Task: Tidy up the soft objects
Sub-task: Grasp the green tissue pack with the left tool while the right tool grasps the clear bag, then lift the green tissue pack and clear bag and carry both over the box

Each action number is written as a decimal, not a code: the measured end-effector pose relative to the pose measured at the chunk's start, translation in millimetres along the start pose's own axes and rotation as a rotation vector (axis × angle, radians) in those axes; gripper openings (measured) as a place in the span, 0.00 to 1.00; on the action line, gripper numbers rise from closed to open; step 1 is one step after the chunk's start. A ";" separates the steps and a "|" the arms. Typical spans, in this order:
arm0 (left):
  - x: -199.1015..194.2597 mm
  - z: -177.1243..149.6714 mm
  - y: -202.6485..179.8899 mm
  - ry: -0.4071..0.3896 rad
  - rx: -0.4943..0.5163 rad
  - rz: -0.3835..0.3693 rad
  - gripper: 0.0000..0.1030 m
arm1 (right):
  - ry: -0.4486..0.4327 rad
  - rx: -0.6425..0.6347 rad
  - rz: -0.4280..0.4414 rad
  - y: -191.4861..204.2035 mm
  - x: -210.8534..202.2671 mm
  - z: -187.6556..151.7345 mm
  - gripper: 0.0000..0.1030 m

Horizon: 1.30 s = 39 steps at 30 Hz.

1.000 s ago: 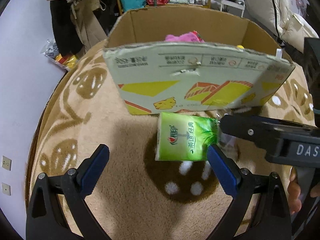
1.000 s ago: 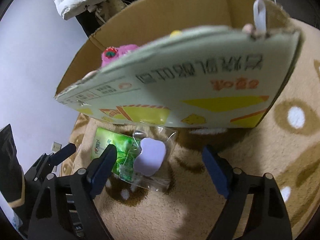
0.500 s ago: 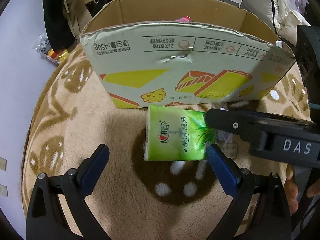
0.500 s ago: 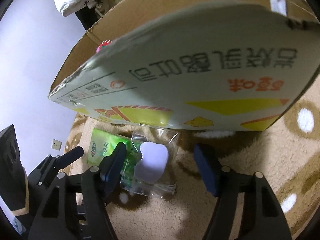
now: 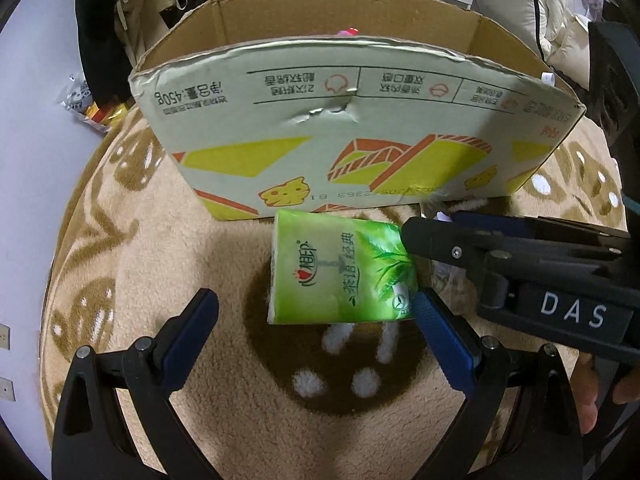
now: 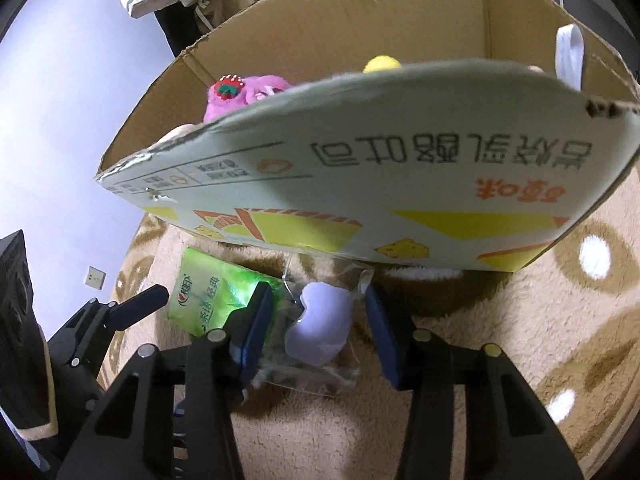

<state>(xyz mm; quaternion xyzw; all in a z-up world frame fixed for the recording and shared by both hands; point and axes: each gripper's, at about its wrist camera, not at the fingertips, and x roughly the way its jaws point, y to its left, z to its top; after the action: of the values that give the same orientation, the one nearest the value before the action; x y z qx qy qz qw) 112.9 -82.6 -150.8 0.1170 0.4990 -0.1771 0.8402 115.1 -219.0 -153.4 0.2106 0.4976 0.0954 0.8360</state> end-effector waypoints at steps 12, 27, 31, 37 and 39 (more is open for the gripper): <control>4.5 3.2 2.2 0.017 -0.023 -0.070 0.94 | -0.012 0.045 0.007 -6.1 -7.1 1.3 0.47; 13.9 6.0 6.9 0.019 -0.069 -0.060 0.80 | -0.029 0.036 -0.016 -14.0 -29.7 0.3 0.24; 10.2 2.4 9.5 0.011 -0.066 -0.058 0.72 | -0.033 0.035 -0.027 -15.8 -33.4 2.2 0.17; 0.2 1.2 10.8 -0.009 -0.081 -0.046 0.70 | -0.048 0.011 -0.076 -19.1 -40.9 -0.9 0.06; -6.2 0.2 13.0 -0.027 -0.088 -0.040 0.70 | -0.052 0.016 -0.079 -24.0 -44.1 -3.1 0.06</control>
<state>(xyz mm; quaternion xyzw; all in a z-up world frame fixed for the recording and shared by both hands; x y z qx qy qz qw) 115.7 -69.7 -145.0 0.0677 0.4969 -0.1732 0.8477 89.7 -255.9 -130.5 0.2001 0.4844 0.0529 0.8500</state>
